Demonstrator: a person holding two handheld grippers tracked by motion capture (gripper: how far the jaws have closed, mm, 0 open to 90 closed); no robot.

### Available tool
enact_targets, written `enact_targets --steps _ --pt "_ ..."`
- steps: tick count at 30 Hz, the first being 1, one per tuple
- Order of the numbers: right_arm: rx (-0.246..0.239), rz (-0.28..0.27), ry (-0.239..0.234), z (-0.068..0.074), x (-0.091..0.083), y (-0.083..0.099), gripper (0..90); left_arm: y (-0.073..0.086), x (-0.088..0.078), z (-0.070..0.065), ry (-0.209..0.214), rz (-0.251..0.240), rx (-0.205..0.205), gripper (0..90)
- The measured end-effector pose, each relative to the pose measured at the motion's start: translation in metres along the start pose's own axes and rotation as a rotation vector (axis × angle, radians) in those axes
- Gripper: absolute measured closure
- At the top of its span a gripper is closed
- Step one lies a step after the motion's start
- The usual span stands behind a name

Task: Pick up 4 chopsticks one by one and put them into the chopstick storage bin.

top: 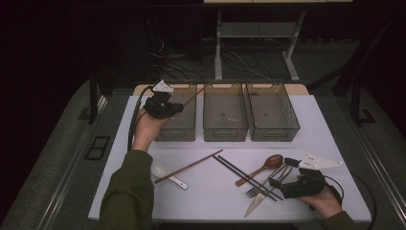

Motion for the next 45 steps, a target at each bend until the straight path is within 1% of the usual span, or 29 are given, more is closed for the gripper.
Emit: enact_targets --steps 4,5,6,8,9,11,12,13,16,18,20,21,23,24,26,28,30,31,32,33,34,35,36,38,41,43,45 --pt "0.008 -0.011 -0.002 0.000 -0.002 -0.001 0.9 -0.005 0.004 0.010 -0.021 0.009 -0.005 83.9" --pt "0.010 -0.011 -0.004 0.000 -0.002 -0.001 0.9 -0.006 0.006 0.012 -0.025 0.009 -0.010 83.9" --pt "0.008 -0.012 -0.004 0.000 -0.002 -0.001 0.9 -0.008 0.011 0.017 -0.039 0.015 -0.012 83.9" --pt "0.005 -0.013 -0.007 0.001 -0.002 -0.001 0.9 -0.008 0.014 0.019 -0.044 0.022 -0.011 83.9" --pt "0.002 -0.015 -0.007 0.001 -0.002 -0.001 0.9 -0.008 0.017 0.021 -0.048 0.027 -0.019 83.9" --pt "-0.001 -0.014 -0.009 0.002 -0.002 -0.002 0.9 -0.008 0.022 0.027 -0.051 0.023 -0.041 83.9" --pt "-0.002 -0.014 -0.010 0.002 -0.002 -0.002 0.9 -0.006 0.027 0.033 -0.060 0.028 -0.055 83.8" --pt "-0.002 -0.014 -0.011 0.002 -0.002 -0.002 0.9 -0.004 0.029 0.036 -0.066 0.033 -0.059 83.8" --pt "0.001 -0.016 -0.012 0.002 -0.002 -0.002 0.9 0.000 0.034 0.045 -0.075 0.032 -0.093 83.8" --pt "0.002 -0.018 -0.013 0.002 -0.002 -0.002 0.9 0.003 0.037 0.049 -0.072 0.038 -0.117 83.8" --pt "0.004 -0.019 -0.015 0.002 -0.002 -0.002 0.9 0.006 0.039 0.054 -0.081 0.042 -0.131 83.7" --pt "0.005 -0.019 -0.015 0.002 -0.002 -0.002 0.9 0.007 0.040 0.055 -0.077 0.042 -0.147 83.7" --pt "0.003 -0.021 -0.016 0.002 -0.002 -0.002 0.9 0.010 0.042 0.058 -0.092 0.060 -0.151 83.7" --pt "0.003 -0.021 -0.016 0.002 -0.002 -0.002 0.9 0.012 0.044 0.059 -0.089 0.065 -0.163 83.7" --pt "0.005 -0.020 -0.016 0.002 -0.002 -0.002 0.9 0.013 0.046 0.060 -0.092 0.073 -0.172 83.7" --pt "0.005 -0.022 -0.017 0.002 -0.003 -0.002 0.9 0.014 0.049 0.060 -0.090 0.087 -0.175 83.6" --pt "0.005 -0.022 -0.017 0.002 -0.003 -0.002 0.9 0.015 0.050 0.059 -0.094 0.090 -0.177 83.6" --pt "0.004 -0.021 -0.017 0.002 -0.003 -0.002 0.9 0.015 0.052 0.059 -0.102 0.097 -0.169 83.6" --pt "0.004 -0.020 -0.017 0.002 -0.003 -0.002 0.9 0.016 0.055 0.057 -0.101 0.116 -0.168 83.5" --pt "0.003 -0.020 -0.016 0.002 -0.003 -0.002 0.9 0.016 0.055 0.057 -0.114 0.130 -0.166 83.5" --pt "0.003 -0.021 -0.015 0.003 -0.003 -0.003 0.9 0.017 0.057 0.057 -0.124 0.138 -0.176 83.2" --pt "0.002 -0.022 -0.017 0.003 -0.003 -0.003 0.9 0.017 0.057 0.057 -0.124 0.138 -0.176 83.0" --pt "0.001 -0.023 -0.017 0.003 -0.003 -0.003 0.9 0.018 0.058 0.057 -0.132 0.146 -0.182 81.1" --pt "0.002 -0.020 -0.017 0.003 -0.003 -0.002 0.9 0.018 0.060 0.057 -0.148 0.157 -0.180 73.9" --pt "0.001 -0.023 -0.016 0.003 -0.003 -0.003 0.9 0.016 0.060 0.055 -0.151 0.152 -0.169 69.1" --pt "0.002 -0.023 -0.015 0.003 -0.003 -0.003 0.9 0.014 0.059 0.053 -0.148 0.140 -0.165 66.8" --pt "0.002 -0.024 -0.015 0.002 -0.003 -0.003 0.9 0.012 0.057 0.052 -0.132 0.130 -0.164 64.2"
Point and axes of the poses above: each handheld gripper's, and its own axes: x roughly forward along the jaws, y roughly out of its underside, z roughly to its left, the point moved 6 cm from there along x, roughly forward along the jaws, and after that the axes turned 8 degrees about z, right-handed, at the moved point
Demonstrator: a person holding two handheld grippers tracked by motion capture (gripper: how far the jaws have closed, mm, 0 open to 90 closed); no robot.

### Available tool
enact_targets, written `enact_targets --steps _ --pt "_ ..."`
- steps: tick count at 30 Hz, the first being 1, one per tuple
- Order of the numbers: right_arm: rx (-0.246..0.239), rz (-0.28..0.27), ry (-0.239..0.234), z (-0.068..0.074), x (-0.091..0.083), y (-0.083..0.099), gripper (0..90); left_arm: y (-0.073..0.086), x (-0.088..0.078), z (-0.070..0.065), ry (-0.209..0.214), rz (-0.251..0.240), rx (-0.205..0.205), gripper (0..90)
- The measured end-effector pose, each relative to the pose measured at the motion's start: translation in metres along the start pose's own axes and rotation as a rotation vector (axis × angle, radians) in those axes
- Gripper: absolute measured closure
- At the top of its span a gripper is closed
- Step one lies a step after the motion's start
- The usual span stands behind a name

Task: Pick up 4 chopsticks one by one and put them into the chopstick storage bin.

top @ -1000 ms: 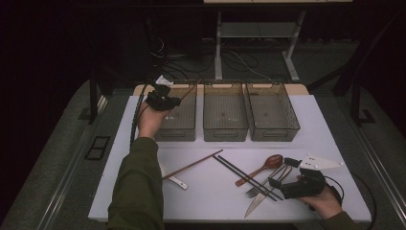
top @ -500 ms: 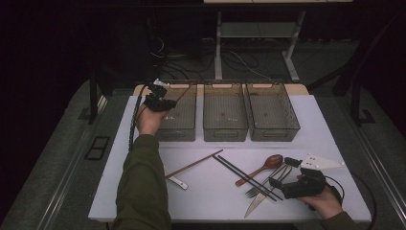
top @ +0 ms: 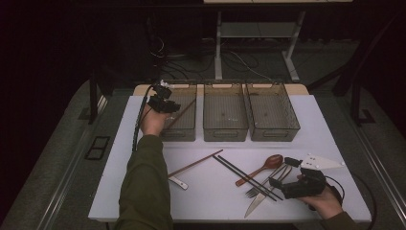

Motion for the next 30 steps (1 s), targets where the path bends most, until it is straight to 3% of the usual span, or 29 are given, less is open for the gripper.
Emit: enact_targets --steps 4,8,9,12,14,19,25,30 --pt "-0.001 0.002 0.000 0.000 0.000 0.000 0.9 -0.002 -0.005 -0.003 0.050 -0.029 -0.019 57.0" --pt "-0.003 0.004 0.002 0.000 0.001 0.000 0.9 -0.003 -0.010 -0.006 0.064 -0.033 -0.009 51.1" --pt "-0.003 0.002 0.002 0.000 0.001 0.000 0.9 -0.002 -0.012 -0.008 0.071 -0.023 0.012 50.0" --pt "-0.001 0.004 0.004 0.000 0.001 0.000 0.9 -0.001 -0.015 -0.010 0.065 -0.015 0.021 46.7" --pt "-0.002 0.005 0.005 0.000 0.001 0.000 0.9 0.000 -0.019 -0.012 0.082 -0.013 0.030 45.3" --pt "-0.004 0.004 0.008 0.001 0.001 0.000 0.9 0.002 -0.030 -0.021 0.089 -0.032 0.075 40.3" --pt "-0.002 0.005 0.014 0.000 0.002 0.000 0.9 0.004 -0.040 -0.029 0.112 -0.049 0.085 32.9" --pt "-0.003 0.003 0.011 0.000 0.000 0.000 0.9 0.008 -0.052 -0.036 0.087 -0.057 0.122 23.4"
Point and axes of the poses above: each handheld gripper's, and its own axes: x roughly forward along the jaws, y roughly out of its underside, z roughly to its left, the point moved 6 cm from there along x, roughly forward along the jaws, and after that the axes turned 8 degrees about z, right-handed, at the moved point
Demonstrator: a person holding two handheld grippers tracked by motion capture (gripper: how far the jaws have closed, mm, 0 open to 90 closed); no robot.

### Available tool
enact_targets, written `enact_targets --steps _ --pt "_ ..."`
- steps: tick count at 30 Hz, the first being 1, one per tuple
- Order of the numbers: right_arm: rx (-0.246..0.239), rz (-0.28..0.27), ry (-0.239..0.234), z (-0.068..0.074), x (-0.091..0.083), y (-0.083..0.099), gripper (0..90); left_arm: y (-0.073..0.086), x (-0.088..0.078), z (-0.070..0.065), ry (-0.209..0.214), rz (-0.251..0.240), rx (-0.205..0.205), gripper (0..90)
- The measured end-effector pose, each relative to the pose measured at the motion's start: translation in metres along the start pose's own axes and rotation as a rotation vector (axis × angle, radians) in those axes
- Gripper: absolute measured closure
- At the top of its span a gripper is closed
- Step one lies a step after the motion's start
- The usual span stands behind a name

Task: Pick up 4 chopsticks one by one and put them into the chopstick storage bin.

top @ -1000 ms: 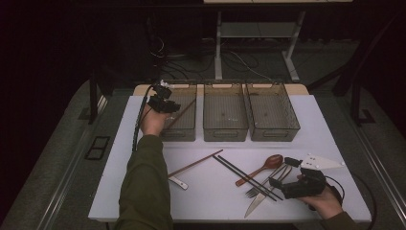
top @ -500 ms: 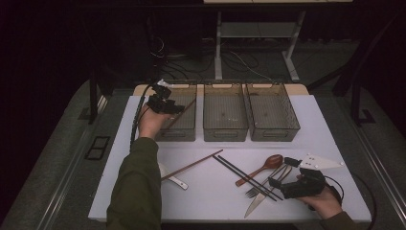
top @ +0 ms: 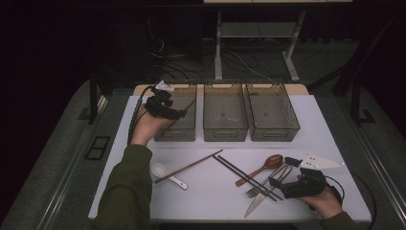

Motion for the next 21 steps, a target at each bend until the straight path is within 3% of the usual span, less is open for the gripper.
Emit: enact_targets --steps 12,21 --pt "-0.002 0.000 -0.004 0.002 0.001 -0.001 0.9 0.033 -0.014 -0.028 0.046 -0.029 0.048 9.9" --pt "0.000 0.001 -0.002 0.001 0.002 0.000 0.9 0.044 -0.027 -0.050 0.074 -0.061 0.089 0.8"
Point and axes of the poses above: each handheld gripper's, and its own axes: x roughly forward along the jaws, y roughly out of its underside, z roughly to its left, the point moved 6 cm from there along x, roughly forward along the jaws, and after that the axes turned 8 degrees about z, right-handed, at the moved point
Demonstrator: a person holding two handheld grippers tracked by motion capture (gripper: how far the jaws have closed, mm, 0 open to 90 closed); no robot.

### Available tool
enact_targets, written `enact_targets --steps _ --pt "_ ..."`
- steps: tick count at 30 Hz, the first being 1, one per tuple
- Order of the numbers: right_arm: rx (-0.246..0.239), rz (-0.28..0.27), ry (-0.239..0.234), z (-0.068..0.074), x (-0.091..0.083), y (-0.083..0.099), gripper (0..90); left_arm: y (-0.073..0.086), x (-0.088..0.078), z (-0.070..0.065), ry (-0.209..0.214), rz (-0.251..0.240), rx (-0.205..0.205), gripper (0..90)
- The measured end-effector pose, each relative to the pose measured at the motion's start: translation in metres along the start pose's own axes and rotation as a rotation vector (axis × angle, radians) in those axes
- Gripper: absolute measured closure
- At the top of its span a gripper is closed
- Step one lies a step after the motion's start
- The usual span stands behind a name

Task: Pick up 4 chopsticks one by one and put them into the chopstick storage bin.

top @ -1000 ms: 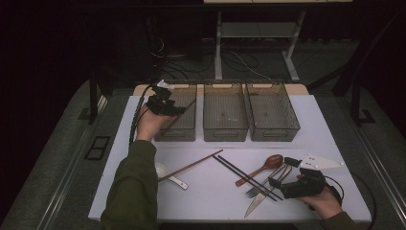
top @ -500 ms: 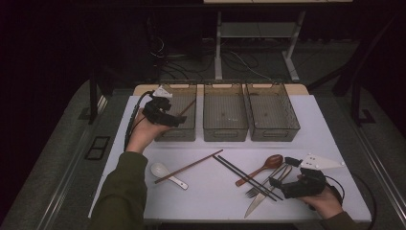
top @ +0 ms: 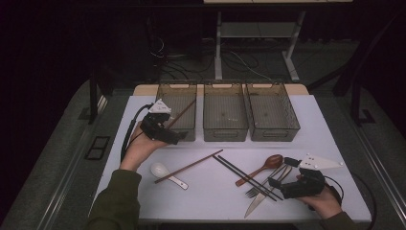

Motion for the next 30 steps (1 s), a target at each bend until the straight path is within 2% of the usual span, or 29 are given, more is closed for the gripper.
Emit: enact_targets --steps 3,12,17,23,26,28,30 --pt "-0.004 0.003 -0.005 0.001 0.000 0.000 0.9 0.003 -0.001 -0.009 0.001 -0.016 0.018 0.0" --pt "0.001 0.010 -0.023 0.002 0.005 0.001 0.9 0.018 0.004 -0.038 0.039 -0.016 0.065 0.0" --pt "-0.007 0.018 -0.025 0.003 0.007 0.001 0.9 0.027 0.009 -0.048 0.057 -0.031 0.063 0.2" --pt "-0.011 0.016 -0.022 0.003 0.007 0.000 0.9 0.045 0.017 -0.056 0.066 -0.017 0.062 4.2" --pt "-0.011 0.019 -0.019 0.003 0.007 0.001 0.9 0.054 0.019 -0.058 0.078 -0.003 0.066 8.4" --pt "-0.010 0.022 -0.017 0.004 0.007 0.001 0.9 0.056 0.020 -0.059 0.087 -0.014 0.049 14.9" --pt "-0.011 0.022 -0.017 0.004 0.007 0.001 0.9 0.058 0.021 -0.060 0.095 -0.010 0.044 16.1"
Point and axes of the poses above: each handheld gripper's, and its own axes: x roughly forward along the jaws, y roughly out of its underside, z roughly to its left, the point moved 6 cm from there along x, roughly forward along the jaws, and after that the axes turned 8 degrees about z, right-handed, at the moved point
